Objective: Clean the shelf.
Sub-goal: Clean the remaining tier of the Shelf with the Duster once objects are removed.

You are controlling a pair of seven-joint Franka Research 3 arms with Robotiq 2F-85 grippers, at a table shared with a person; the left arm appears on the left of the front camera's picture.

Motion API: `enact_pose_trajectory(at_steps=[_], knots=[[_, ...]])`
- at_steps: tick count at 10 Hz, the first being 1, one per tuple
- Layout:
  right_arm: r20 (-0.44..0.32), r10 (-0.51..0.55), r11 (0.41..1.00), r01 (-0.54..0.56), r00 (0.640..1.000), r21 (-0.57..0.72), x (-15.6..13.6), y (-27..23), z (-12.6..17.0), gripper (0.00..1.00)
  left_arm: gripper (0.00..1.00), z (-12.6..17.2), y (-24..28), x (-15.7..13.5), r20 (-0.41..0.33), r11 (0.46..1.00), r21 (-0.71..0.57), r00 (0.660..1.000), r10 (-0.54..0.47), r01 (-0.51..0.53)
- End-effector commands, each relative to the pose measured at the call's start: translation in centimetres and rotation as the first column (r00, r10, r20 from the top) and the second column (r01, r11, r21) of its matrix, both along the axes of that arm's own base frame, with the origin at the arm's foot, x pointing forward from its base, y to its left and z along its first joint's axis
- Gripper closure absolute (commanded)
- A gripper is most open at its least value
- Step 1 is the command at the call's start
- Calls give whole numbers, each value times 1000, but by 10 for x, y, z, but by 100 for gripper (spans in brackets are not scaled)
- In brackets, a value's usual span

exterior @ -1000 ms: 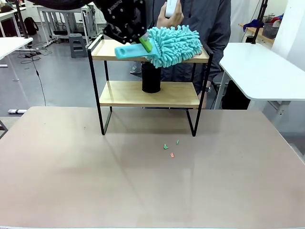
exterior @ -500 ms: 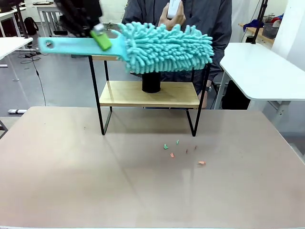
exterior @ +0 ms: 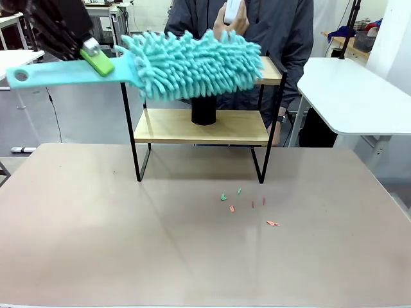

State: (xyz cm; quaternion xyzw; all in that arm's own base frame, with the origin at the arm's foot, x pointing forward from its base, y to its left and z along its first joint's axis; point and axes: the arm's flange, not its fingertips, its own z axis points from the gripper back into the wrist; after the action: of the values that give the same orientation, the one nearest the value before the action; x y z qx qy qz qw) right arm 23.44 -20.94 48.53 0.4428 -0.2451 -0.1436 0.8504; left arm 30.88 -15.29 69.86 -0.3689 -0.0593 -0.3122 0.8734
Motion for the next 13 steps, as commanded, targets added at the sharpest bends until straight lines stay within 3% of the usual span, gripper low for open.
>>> enact_pose_trajectory(at_steps=[1,2,3,4,5,6,7,8,9,11,12,13], knots=[[34,8,1000,-8,999,7,2,0,1,0,88,-1,75,-20,24,969,-164,981,193,-187],[34,8,1000,-8,999,7,2,0,1,0,88,-3,130,-39,11,892,-251,920,391,-376],[34,8,1000,-8,999,7,2,0,1,0,88,-11,182,-61,-30,744,-344,799,601,-572],[34,8,1000,-8,999,7,2,0,1,0,88,-25,219,-78,-109,594,-406,683,723,-694],[34,8,1000,-8,999,7,2,0,1,0,88,-42,242,-80,-210,546,-407,657,724,-732],[34,8,1000,-8,999,7,2,0,1,0,88,-63,253,-67,-262,440,-369,545,796,-819],[34,8,1000,-8,999,7,2,0,1,0,88,-86,260,-51,-195,378,-353,463,865,-856],[34,8,1000,-8,999,7,2,0,1,0,88,-118,265,-23,4,325,-299,340,941,-897],[34,8,1000,-8,999,7,2,0,1,0,88,-143,265,1,100,357,-213,344,934,-909],[34,8,1000,-8,999,7,2,0,1,0,88,-175,253,42,106,503,9,501,859,-864],[34,8,1000,-8,999,7,2,0,1,0,88,-186,243,63,73,568,59,571,818,-821],[34,8,1000,-8,999,7,2,0,1,0,88,-191,233,81,14,528,110,532,846,-842]])
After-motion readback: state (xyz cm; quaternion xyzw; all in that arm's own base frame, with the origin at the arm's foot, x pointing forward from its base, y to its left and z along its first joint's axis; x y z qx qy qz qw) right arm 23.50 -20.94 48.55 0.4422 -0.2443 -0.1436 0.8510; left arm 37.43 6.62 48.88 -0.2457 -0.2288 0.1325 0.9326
